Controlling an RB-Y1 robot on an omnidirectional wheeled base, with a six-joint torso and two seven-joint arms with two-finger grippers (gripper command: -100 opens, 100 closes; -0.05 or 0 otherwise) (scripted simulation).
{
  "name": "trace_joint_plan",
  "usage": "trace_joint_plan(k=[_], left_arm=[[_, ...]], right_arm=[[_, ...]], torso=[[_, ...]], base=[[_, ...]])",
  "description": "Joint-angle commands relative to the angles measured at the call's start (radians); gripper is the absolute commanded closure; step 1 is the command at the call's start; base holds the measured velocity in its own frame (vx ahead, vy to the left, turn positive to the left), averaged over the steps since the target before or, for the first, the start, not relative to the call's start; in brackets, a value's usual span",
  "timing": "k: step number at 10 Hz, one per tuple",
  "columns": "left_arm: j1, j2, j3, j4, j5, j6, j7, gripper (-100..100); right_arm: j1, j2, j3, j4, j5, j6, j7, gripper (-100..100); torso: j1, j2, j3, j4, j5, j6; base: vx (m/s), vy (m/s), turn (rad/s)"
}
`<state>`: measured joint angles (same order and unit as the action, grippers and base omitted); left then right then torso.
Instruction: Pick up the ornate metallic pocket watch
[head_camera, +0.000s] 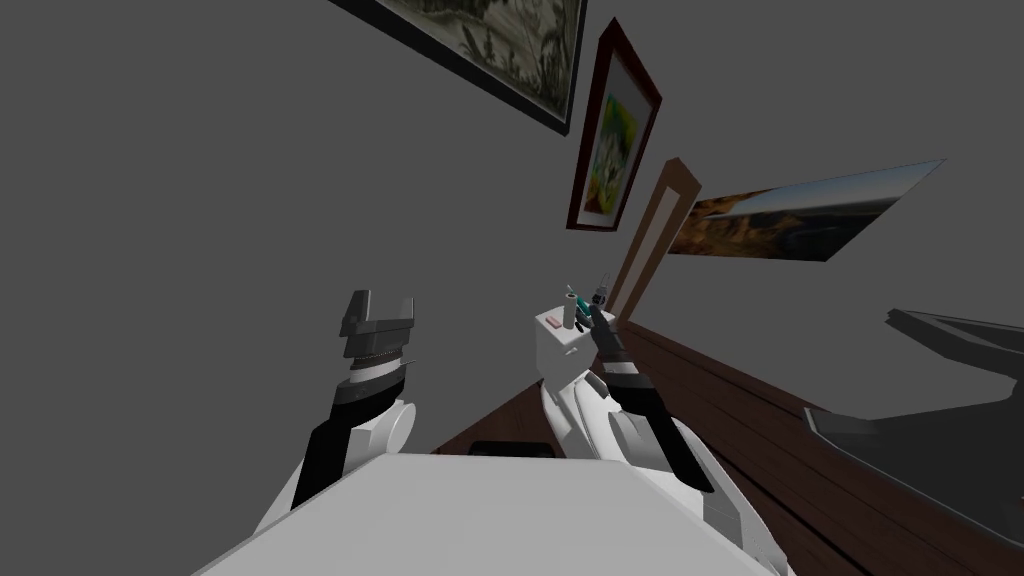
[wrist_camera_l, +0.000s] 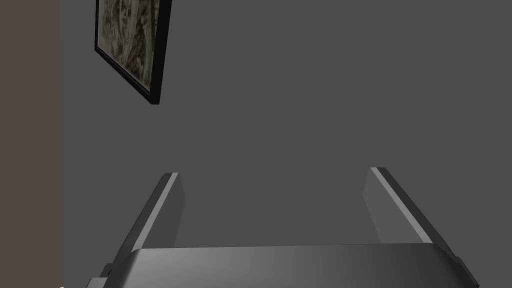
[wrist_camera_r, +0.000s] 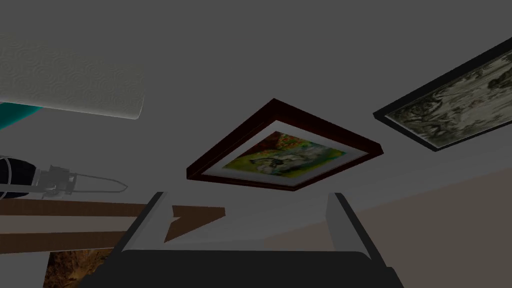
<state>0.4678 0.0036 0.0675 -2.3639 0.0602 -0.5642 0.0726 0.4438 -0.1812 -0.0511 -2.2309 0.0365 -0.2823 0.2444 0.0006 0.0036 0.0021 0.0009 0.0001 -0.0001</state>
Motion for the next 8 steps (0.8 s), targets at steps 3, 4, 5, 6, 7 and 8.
trace_joint_plan(k=[3,4,5,6,7,8], left_arm=[[0.000,0.000,0.000,0.000,0.000,0.000,0.000,0],[0.000,0.000,0.000,0.000,0.000,0.000,0.000,0],[0.000,0.000,0.000,0.000,0.000,0.000,0.000,0],[0.000,0.000,0.000,0.000,0.000,0.000,0.000,0],[0.000,0.000,0.000,0.000,0.000,0.000,0.000,0],[0.000,0.000,0.000,0.000,0.000,0.000,0.000,0]], right_arm=[[-0.005,-0.004,-0.010,0.033,0.019,0.025,0.089,-100],[-0.012,-0.006,-0.018,0.057,0.031,0.043,0.124,-100],[-0.012,-0.006,-0.018,0.057,0.031,0.043,0.142,-100],[-0.020,-0.008,-0.027,0.082,0.043,0.062,0.176,-100],[-0.020,-0.008,-0.027,0.082,0.043,0.062,0.196,-100],[-0.029,-0.009,-0.036,0.107,0.056,0.080,0.228,-100]], torso=[[0.001,0.001,0.000,0.000,0.000,0.000],[0.001,0.000,0.000,0.000,0.000,0.000],[0.001,0.000,0.000,0.000,0.000,0.000],[0.001,0.000,0.000,0.000,0.000,0.000],[0.000,0.000,0.000,0.000,0.000,0.000],[0.000,-0.001,0.000,0.000,0.000,0.000]], base=[[-0.059,0.026,0.039],[-0.058,0.036,0.053],[-0.048,0.025,0.037],[-0.054,0.018,0.063],[-0.045,0.020,0.029],[-0.052,0.034,0.059]])
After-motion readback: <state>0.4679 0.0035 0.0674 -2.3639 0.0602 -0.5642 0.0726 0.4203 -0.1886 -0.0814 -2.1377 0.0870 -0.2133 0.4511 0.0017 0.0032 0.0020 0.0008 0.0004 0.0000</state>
